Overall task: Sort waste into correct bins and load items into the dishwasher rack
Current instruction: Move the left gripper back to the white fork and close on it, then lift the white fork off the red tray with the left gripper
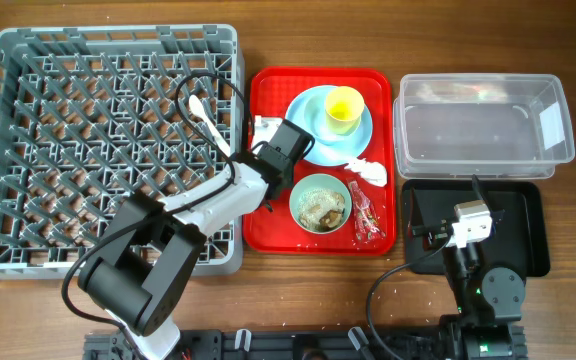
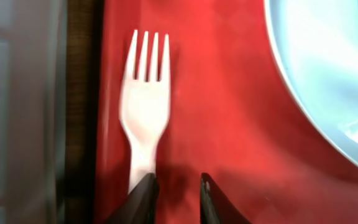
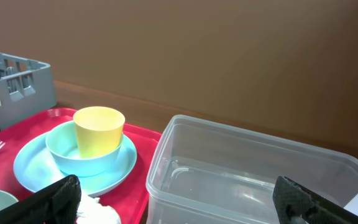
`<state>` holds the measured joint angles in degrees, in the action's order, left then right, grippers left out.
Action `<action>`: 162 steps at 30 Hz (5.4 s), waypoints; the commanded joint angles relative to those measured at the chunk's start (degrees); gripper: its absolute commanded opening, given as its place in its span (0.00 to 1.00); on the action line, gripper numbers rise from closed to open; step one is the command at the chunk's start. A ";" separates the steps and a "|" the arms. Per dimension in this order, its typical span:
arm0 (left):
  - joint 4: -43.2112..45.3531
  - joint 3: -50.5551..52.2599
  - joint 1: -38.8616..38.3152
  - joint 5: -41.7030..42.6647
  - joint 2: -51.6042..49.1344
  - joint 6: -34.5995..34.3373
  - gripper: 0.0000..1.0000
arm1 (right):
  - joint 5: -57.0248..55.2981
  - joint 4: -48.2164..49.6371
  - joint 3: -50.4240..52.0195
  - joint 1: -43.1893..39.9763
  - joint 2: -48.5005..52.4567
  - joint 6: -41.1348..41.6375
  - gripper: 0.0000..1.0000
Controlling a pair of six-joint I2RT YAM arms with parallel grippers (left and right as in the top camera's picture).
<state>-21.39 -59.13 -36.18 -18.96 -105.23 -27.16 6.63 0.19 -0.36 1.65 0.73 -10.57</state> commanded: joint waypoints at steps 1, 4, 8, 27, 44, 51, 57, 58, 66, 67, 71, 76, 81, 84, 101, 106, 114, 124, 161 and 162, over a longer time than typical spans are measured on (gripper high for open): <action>-0.07 -0.02 -0.90 2.75 -0.42 -0.31 0.22 | 0.31 0.20 0.07 -0.24 -0.20 0.00 1.00; -0.04 -0.02 -0.83 -1.84 -0.42 -0.31 0.22 | 0.31 0.20 0.07 -0.24 -0.20 0.02 1.00; -0.39 -0.02 -0.83 -3.21 -0.42 -0.31 0.23 | 0.31 0.20 0.07 -0.24 -0.20 0.02 1.00; 3.65 2.89 -0.35 0.33 -2.16 -0.31 0.32 | 0.31 0.20 0.07 -0.24 -0.20 0.00 1.00; 3.65 2.89 -0.35 7.45 -3.10 -0.28 0.26 | 0.31 0.20 0.07 -0.24 -0.20 0.02 1.00; 3.82 2.01 -0.35 3.06 6.27 -0.09 0.04 | 0.31 0.20 0.07 -0.24 -0.20 0.02 1.00; 0.11 2.03 -0.35 -4.79 6.47 1.42 0.04 | 0.31 0.20 0.07 -0.24 -0.20 0.02 1.00; -0.09 2.03 -0.35 -4.70 5.35 1.40 0.04 | 0.31 0.20 0.07 -0.24 -0.20 0.04 1.00; 1.46 2.19 -0.35 -5.38 -1.20 1.40 0.19 | 0.31 0.20 0.07 -0.24 -0.20 0.02 1.00; 1.44 2.19 -0.35 -5.38 -1.22 1.40 0.21 | 0.31 0.20 0.07 -0.24 -0.20 0.04 1.00; 1.40 2.19 -0.35 -7.54 -1.29 1.42 0.27 | 0.31 0.20 0.07 -0.24 -0.20 0.04 1.00; 1.79 2.75 -0.46 1.70 -2.34 1.36 0.20 | 0.31 0.20 0.07 -0.24 -0.20 0.02 1.00; 2.43 2.78 -1.68 4.20 -2.84 1.18 0.18 | 0.31 0.20 0.07 -0.24 -0.20 0.00 1.00; 2.58 2.78 -2.45 4.20 -3.28 1.14 0.13 | 0.31 0.20 0.07 -0.24 -0.20 0.04 1.00; -0.96 2.78 -2.69 3.06 4.94 1.18 0.08 | 0.31 0.20 0.07 -0.24 -0.20 0.02 1.00; -0.48 2.78 -2.54 2.58 4.94 1.18 0.15 | 0.31 0.20 0.07 -0.24 -0.20 0.02 1.00; 3.67 2.80 -1.77 -2.99 1.99 1.18 0.23 | 0.31 0.20 0.07 -0.24 -0.20 0.04 1.00; 11.82 2.80 1.09 -0.96 -7.08 1.18 0.25 | 0.31 0.20 0.07 -0.24 -0.20 0.04 1.00; 0.92 2.78 2.34 7.21 8.85 -3.80 0.34 | 0.31 0.20 0.07 -0.24 -0.20 0.02 1.00; 1.81 2.78 2.34 7.13 8.28 -3.80 0.32 | 0.31 0.20 0.07 -0.24 -0.20 0.02 1.00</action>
<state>-20.88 -56.60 -34.04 -7.31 -96.53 -29.52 6.63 0.19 -0.36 1.65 0.73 -10.59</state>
